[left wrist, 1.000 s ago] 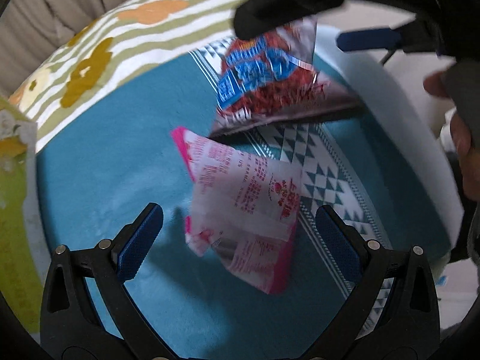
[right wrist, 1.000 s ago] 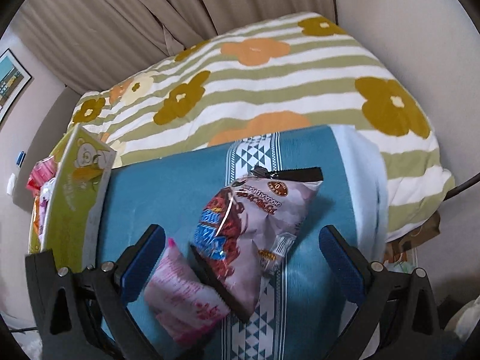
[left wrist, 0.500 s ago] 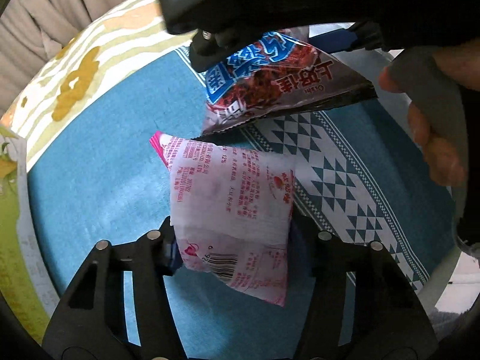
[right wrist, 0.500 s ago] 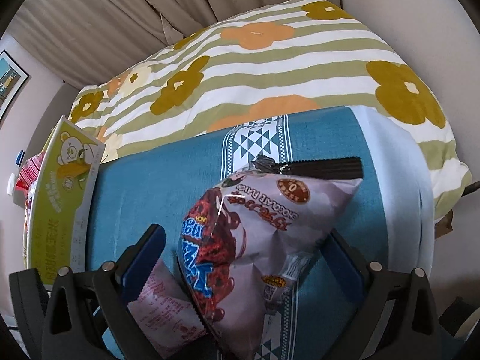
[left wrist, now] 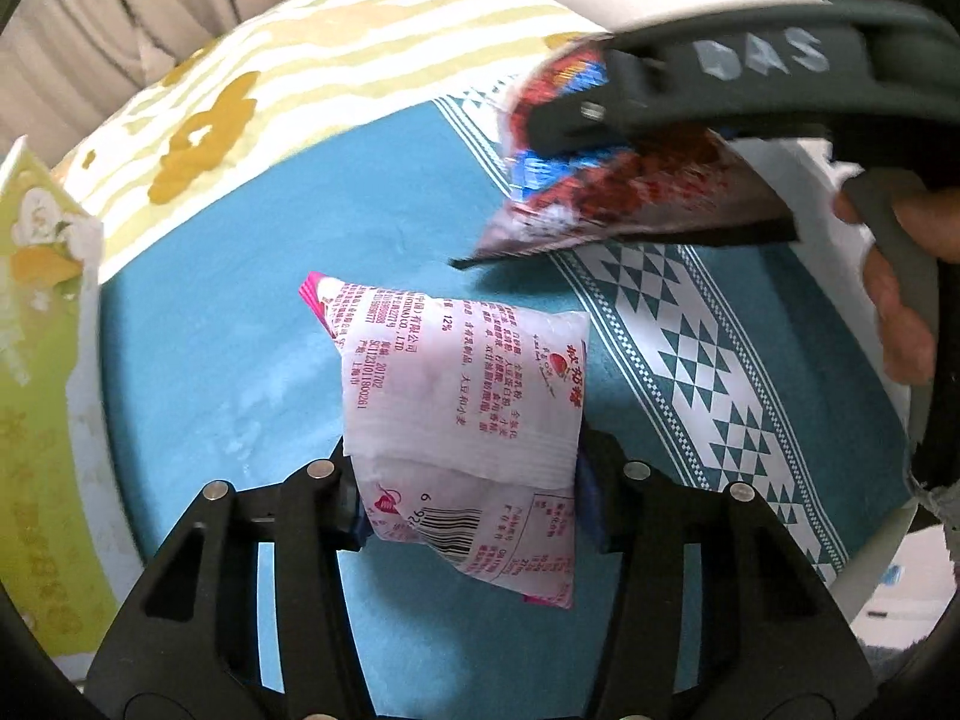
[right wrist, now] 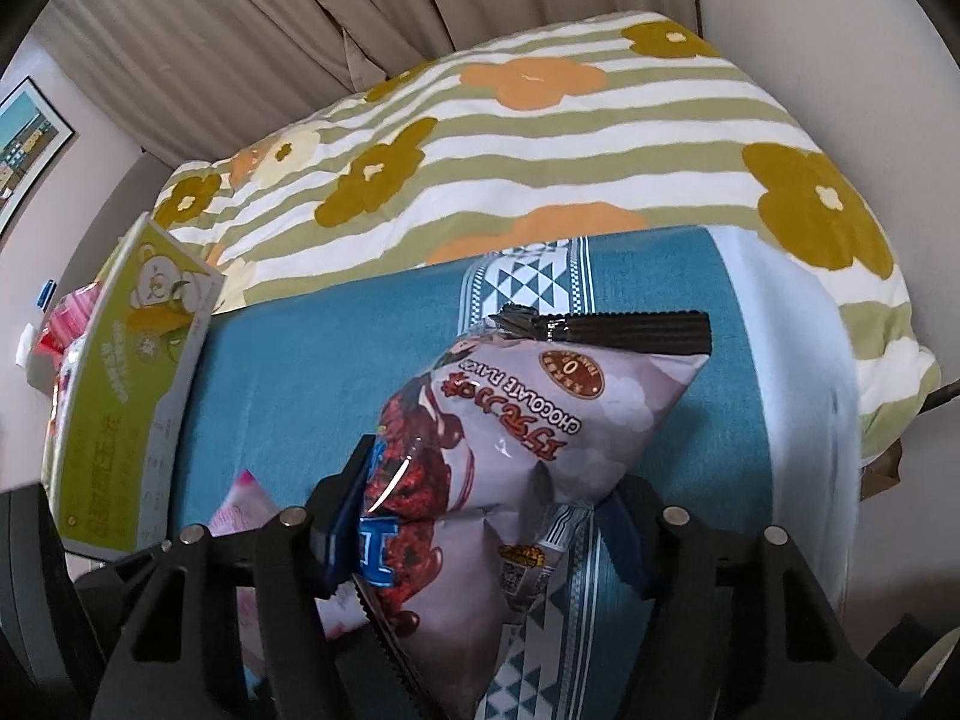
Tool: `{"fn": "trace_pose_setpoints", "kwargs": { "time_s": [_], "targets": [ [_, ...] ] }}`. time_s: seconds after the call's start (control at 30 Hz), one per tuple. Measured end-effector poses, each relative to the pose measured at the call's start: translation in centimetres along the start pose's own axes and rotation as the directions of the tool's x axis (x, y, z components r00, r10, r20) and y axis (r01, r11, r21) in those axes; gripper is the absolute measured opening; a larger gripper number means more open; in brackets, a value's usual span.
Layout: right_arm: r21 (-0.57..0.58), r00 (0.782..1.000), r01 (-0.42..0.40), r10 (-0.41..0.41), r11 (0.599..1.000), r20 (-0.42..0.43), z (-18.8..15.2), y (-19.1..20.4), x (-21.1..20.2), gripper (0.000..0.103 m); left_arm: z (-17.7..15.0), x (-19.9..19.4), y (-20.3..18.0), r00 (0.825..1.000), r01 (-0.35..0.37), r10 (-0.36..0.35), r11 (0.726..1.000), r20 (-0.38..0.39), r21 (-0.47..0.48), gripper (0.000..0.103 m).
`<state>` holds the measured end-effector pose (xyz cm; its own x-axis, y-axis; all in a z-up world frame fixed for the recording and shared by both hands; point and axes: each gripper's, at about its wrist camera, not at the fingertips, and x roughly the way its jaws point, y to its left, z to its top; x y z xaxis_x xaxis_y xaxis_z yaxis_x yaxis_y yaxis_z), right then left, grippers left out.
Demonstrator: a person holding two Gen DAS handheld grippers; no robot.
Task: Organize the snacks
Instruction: 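Grasp the pink-white bag with left tool while right tool grasps chocolate chip bag, then carry both bags into the box and open both tools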
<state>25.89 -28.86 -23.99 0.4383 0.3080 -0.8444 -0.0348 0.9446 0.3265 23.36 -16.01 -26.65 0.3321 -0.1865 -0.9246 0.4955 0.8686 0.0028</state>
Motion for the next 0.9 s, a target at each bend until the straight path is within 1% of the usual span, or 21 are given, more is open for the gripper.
{"fn": "trace_pose_setpoints", "kwargs": {
  "time_s": [0.1,0.17,0.23,0.37,0.43,0.53,0.63,0.77,0.9],
  "targets": [
    [-0.029,1.000,-0.003,0.003,1.000,0.025,-0.5,0.8,-2.0,0.062,-0.3,-2.0,0.9,0.999,-0.034,0.035,0.998,0.013,-0.058,0.046],
    [-0.052,0.999,-0.006,0.008,0.999,0.038,-0.8,1.4,-3.4,0.062,-0.4,-3.7,1.7,0.998,-0.039,0.042,0.994,0.036,-0.103,0.046],
    [-0.078,0.998,-0.014,0.018,0.997,0.054,-1.2,2.2,-5.3,0.062,-0.6,-5.8,2.5,0.996,-0.059,0.068,0.988,0.061,-0.139,0.046],
    [-0.118,0.996,-0.040,0.050,0.992,0.080,-1.5,3.7,-8.7,0.062,-0.8,-10.7,4.0,0.987,-0.092,0.118,0.973,0.112,-0.210,0.046],
    [-0.154,0.993,-0.052,0.068,0.987,0.099,-1.5,5.1,-10.7,0.062,-1.1,-13.5,4.8,0.979,-0.108,0.145,0.965,0.142,-0.239,0.046],
    [-0.191,0.988,-0.071,0.095,0.979,0.119,-1.4,6.7,-12.8,0.062,-1.5,-16.5,6.4,0.973,-0.101,0.152,0.956,0.174,-0.276,0.046],
    [-0.227,0.983,-0.086,0.120,0.970,0.141,-1.3,8.5,-14.3,0.062,-2.1,-19.0,7.8,0.969,-0.065,0.136,0.947,0.208,-0.313,0.046],
    [-0.274,0.976,-0.094,0.143,0.957,0.163,-1.0,11.0,-15.2,0.062,-3.2,-21.2,9.1,0.957,-0.084,0.168,0.941,0.236,-0.329,0.046],
    [-0.311,0.971,-0.100,0.161,0.945,0.178,-0.7,13.8,-15.3,0.062,-4.2,-22.6,11.8,0.950,-0.093,0.190,0.929,0.247,-0.359,0.046]
  ]
}}
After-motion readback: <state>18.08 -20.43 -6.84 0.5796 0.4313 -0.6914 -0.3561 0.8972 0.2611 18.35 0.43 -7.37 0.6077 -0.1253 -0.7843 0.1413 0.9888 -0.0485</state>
